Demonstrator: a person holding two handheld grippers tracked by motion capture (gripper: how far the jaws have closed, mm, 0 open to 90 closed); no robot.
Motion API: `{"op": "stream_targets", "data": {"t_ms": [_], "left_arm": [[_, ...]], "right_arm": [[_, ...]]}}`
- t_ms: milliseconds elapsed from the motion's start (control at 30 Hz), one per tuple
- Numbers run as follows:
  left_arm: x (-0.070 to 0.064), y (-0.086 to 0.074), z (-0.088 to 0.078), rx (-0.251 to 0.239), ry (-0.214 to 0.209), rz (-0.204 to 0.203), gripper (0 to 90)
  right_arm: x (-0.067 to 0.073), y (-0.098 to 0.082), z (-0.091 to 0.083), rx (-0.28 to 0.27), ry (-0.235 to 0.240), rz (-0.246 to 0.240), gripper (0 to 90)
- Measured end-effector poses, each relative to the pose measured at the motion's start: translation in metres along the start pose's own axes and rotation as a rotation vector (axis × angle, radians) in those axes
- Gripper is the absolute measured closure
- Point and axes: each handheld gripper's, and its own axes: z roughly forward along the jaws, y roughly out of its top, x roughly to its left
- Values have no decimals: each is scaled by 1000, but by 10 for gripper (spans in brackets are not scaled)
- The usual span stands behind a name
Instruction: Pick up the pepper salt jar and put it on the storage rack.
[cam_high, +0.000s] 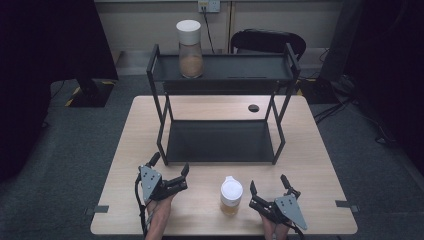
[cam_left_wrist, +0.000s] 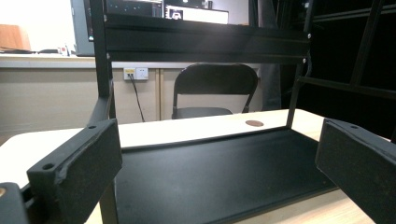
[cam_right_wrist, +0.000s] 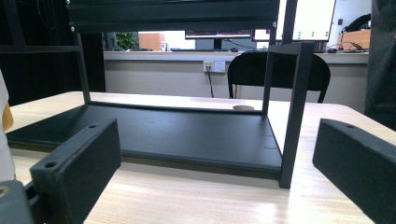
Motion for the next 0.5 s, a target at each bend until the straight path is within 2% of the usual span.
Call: {"op": "stream_targets", "data": {"t_ms": [133, 267, 367, 500], "left_arm": [[-2, -12, -2, 11, 9, 3, 0], [-1, -18, -4, 26, -6, -1, 0], [-3, -27, -8, 22, -4, 27, 0], [-4, -33, -8, 30, 3, 35, 1]], "right_arm": [[0, 0, 0, 0, 0, 0, 0], [0, 0, 0, 0, 0, 0, 0], [0, 0, 0, 0, 0, 0, 0], [0, 0, 0, 0, 0, 0, 0]]}}
